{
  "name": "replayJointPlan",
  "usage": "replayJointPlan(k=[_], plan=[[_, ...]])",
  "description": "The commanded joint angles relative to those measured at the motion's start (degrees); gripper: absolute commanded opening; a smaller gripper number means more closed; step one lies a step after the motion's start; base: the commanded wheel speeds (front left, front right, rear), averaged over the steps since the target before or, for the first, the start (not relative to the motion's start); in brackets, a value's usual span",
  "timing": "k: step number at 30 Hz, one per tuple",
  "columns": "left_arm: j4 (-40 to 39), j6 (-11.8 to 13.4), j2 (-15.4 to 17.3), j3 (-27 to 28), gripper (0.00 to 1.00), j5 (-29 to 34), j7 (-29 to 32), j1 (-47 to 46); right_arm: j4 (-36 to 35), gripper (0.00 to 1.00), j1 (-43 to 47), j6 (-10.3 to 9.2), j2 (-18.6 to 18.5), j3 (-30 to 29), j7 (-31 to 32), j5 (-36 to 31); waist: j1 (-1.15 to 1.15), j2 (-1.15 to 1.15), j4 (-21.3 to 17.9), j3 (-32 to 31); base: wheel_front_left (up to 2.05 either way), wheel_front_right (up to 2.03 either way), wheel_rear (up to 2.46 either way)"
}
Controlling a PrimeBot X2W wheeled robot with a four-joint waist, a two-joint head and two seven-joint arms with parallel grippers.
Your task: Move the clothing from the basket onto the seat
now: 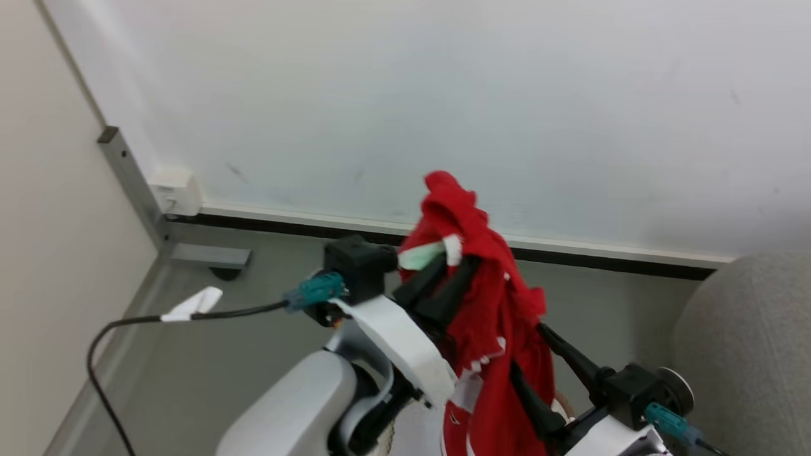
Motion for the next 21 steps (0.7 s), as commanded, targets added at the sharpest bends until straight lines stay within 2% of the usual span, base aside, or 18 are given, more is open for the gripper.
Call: replayJointPlan(k=[1,9,21], plan=[[-0.48,-0.43,-0.30,-0.52,0.00,-0.64,0.28,0.92,0.70,1.00,-1.40,-0.12,-0.81,0.57,-0.10,0.34,0.00,0.00,1.92,-0.56,0.00,0.00,0.00],[-0.56,-2.19,-2.24,-4.88,0.00,-1.04,2.25,2.29,4.58,1.00,-4.08,-0.12,-2.59,2.08,-1.14,0.74,0.00,0.00,7.44,-1.70,0.00,0.00,0.00],[-1.26,-3.26,-2.88,-8.19,0.00,-1.34,3.90,2.81,10.58,1.00,-8.21,-0.12,-0.35,7.80,-3.85,4.24,0.00,0.00,10.93,-1.75,0.00,0.00,0.00]])
